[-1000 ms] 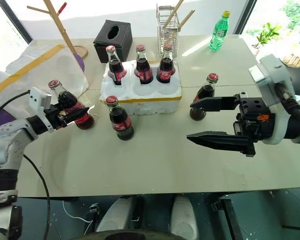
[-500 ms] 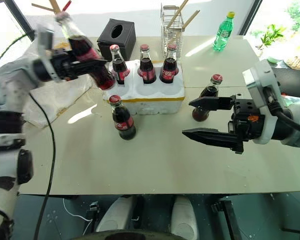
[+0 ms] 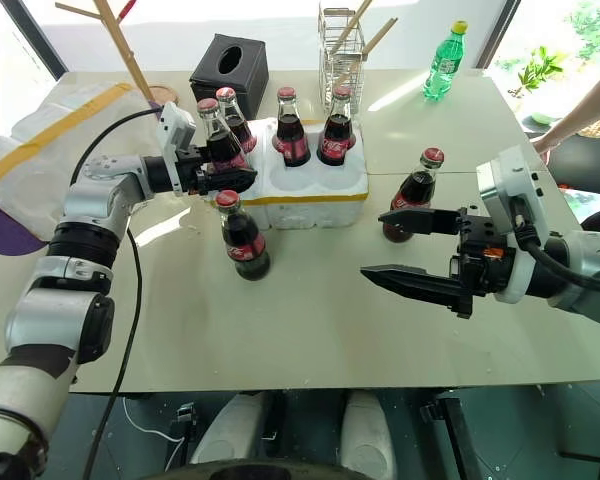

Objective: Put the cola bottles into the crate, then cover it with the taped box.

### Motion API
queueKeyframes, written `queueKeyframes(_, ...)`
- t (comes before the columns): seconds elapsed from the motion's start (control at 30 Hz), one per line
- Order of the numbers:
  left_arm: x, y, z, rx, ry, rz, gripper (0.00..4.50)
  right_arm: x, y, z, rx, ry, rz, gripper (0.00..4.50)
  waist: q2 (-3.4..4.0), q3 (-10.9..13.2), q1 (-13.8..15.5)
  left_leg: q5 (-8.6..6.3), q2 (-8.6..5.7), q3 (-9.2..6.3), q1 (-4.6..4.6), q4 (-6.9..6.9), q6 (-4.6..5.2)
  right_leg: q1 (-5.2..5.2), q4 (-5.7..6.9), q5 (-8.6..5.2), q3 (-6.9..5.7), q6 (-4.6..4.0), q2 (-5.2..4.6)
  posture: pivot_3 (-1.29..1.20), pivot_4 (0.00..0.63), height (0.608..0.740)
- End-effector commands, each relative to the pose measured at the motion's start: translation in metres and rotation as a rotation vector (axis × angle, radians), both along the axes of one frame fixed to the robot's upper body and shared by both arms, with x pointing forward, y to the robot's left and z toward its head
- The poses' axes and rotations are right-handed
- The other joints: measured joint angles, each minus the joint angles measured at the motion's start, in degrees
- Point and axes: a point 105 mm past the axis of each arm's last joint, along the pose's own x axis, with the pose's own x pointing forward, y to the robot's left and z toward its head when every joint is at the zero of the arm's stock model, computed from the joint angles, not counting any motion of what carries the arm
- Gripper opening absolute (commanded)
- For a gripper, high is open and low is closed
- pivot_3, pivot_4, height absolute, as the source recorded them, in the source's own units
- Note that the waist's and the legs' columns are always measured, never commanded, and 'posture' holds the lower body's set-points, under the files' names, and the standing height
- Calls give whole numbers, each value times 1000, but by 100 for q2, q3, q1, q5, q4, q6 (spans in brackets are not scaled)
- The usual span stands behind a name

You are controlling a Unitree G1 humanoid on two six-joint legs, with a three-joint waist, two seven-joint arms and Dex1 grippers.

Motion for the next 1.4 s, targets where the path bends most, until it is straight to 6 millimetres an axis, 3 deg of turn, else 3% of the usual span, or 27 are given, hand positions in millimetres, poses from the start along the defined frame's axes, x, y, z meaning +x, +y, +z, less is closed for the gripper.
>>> queueKeyframes(0.03,-9,7,24,-20,-89,-10,4445,7,-3,2,6,-52,-9,4500,0,0,-6,0,0,0,0,0,0,0,0,0,0,0,0,0,150,740)
queueKeyframes(0.2,-25,30,45,-53,-114,14,4445,20,5,-13,-29,-89,1,4500,1,-1,-76,0,1,-3,3,0,-1,0,3,0,0,0,2,0,150,740)
queueKeyframes(0.33,-66,53,65,-37,-103,-28,4445,35,19,-27,-44,-104,34,4500,2,0,-163,8,2,-3,3,-1,-15,-5,7,0,6,0,4,0,150,740)
queueKeyframes(0.53,-115,94,73,70,-66,19,4445,62,54,-42,-18,-121,96,4500,9,-1,-244,11,4,-7,10,-7,-20,-6,9,-1,10,-2,7,0,150,740)
queueKeyframes(0.73,-157,86,46,160,50,-65,4445,76,94,-52,31,-105,186,4500,11,0,-200,15,1,-15,10,-7,-30,-2,9,-1,12,-3,5,0,150,740)
queueKeyframes(0.97,-170,81,29,187,67,-52,4445,91,135,-64,63,-48,229,4500,14,0,-243,22,1,-19,10,-12,-42,-8,14,-1,13,-5,6,0,150,740)
queueKeyframes(1.4,-169,76,34,186,60,-58,4445,95,170,-82,57,-8,237,4500,18,1,-258,25,2,-20,10,-22,-49,-17,19,-1,16,-6,13,0,150,740)
